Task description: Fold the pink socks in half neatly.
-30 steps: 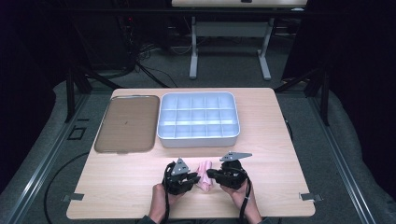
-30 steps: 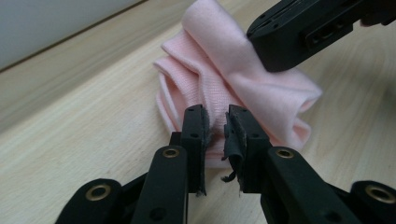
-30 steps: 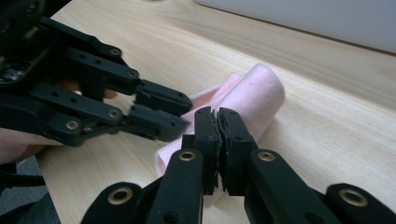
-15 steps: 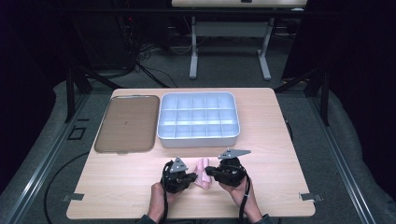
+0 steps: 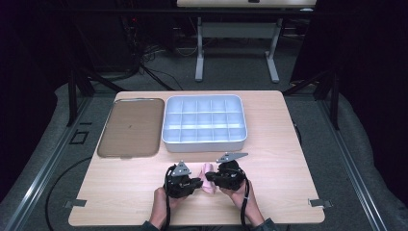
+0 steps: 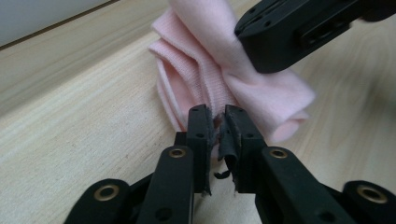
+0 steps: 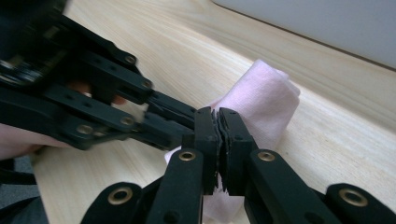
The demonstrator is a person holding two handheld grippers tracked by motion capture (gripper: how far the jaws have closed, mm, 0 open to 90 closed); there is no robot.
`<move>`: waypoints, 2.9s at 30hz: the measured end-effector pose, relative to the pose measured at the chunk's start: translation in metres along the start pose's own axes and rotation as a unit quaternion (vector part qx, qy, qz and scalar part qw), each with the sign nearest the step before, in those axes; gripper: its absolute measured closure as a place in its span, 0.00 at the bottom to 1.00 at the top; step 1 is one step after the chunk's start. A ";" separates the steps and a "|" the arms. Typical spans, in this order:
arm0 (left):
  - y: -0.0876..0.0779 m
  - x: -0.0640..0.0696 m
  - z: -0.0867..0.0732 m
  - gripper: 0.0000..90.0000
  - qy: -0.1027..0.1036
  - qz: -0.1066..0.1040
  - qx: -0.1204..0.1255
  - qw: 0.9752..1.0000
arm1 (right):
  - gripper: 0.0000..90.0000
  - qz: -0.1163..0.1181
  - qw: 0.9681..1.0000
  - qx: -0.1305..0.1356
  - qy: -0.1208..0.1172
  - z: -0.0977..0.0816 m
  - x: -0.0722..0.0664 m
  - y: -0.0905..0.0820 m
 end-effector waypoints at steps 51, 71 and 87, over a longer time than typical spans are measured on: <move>0.016 -0.004 0.060 0.94 0.053 -0.009 -0.012 0.998 | 0.96 -0.029 0.999 -0.029 -0.031 -0.003 -0.008 0.026; 0.031 -0.008 0.048 1.00 0.050 0.007 -0.022 0.998 | 0.96 -0.052 0.996 -0.045 -0.059 -0.020 -0.025 0.022; 0.030 -0.007 0.046 1.00 0.044 0.012 -0.016 0.999 | 0.69 -0.027 0.999 -0.008 0.019 -0.003 0.003 -0.010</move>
Point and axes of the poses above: each handheld gripper's, and its own axes: y roughly forward along the jaws, z roughly out of its top, x roughly to its right, the point moved 1 cm from there along y, roughly forward along the jaws, and after that the axes turned 15 degrees about z, right-handed, at the moved point
